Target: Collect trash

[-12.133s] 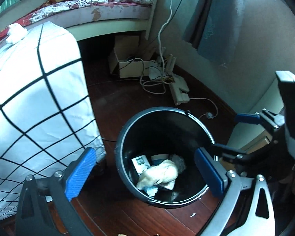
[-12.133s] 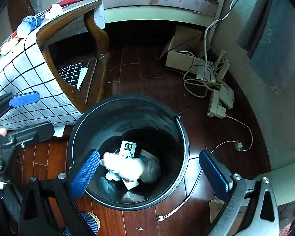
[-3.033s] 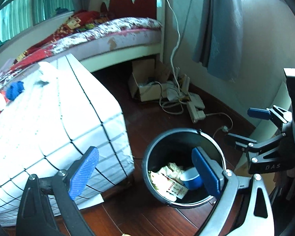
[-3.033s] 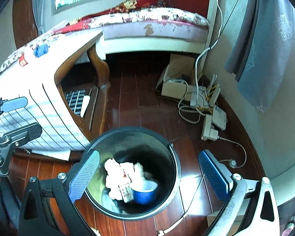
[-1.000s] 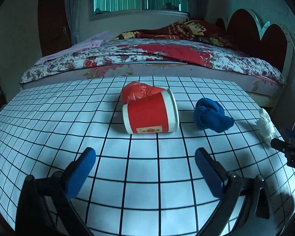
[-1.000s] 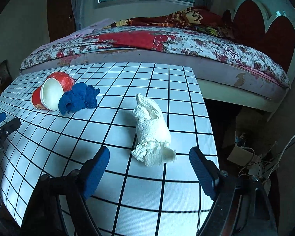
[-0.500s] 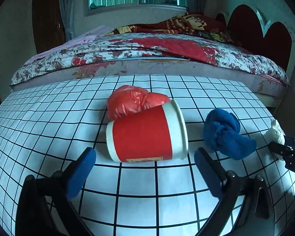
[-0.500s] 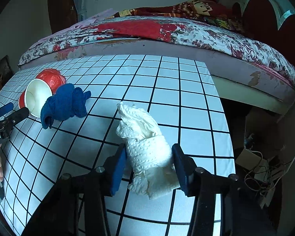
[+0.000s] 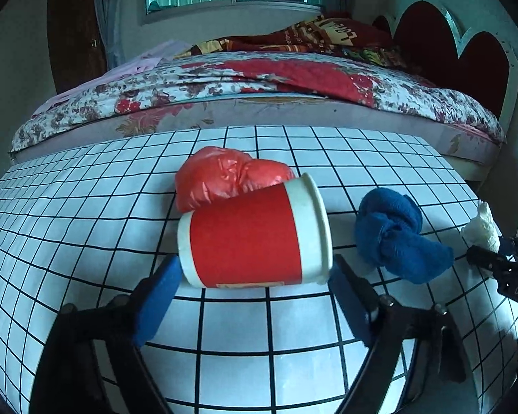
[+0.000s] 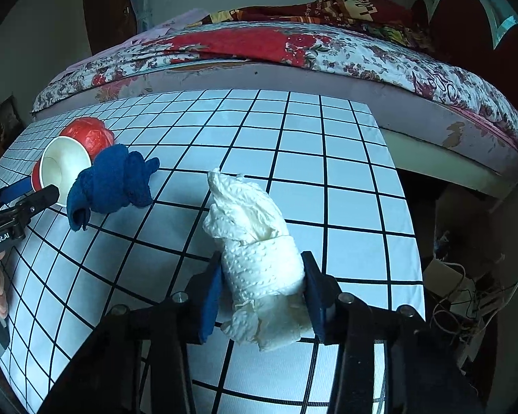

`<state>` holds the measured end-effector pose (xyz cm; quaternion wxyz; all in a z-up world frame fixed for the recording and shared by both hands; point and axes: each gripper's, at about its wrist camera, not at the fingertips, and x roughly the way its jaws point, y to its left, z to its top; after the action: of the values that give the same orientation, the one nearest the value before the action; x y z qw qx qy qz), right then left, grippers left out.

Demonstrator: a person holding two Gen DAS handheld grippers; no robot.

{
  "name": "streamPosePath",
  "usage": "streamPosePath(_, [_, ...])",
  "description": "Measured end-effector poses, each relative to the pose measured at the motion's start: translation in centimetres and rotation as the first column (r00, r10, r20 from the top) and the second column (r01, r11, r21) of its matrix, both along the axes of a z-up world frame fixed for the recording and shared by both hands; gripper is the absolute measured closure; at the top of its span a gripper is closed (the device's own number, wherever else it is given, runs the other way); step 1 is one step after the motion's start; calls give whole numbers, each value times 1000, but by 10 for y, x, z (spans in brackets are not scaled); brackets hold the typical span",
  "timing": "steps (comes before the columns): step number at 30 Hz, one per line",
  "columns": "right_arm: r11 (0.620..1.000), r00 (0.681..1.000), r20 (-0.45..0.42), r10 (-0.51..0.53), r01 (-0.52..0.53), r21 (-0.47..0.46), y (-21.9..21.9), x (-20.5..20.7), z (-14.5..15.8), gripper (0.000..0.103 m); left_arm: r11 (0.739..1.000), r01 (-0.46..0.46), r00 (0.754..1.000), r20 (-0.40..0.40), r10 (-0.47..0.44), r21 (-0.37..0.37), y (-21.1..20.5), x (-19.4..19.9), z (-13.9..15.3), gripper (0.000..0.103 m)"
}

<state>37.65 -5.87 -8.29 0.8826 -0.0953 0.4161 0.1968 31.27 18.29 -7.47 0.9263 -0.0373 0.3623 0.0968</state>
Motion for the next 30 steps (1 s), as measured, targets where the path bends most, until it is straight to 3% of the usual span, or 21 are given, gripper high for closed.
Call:
streamPosePath(12, [1000,1000,12,2,-2,24,-5,-17,5,62,999,17,1000,19,-17,27,-7,-18,5,18])
streamPosePath(30, [994,997,75,7,-14,105,-22,-89,34,62,997,51,995,79,-56,56,-28,-87,23,18])
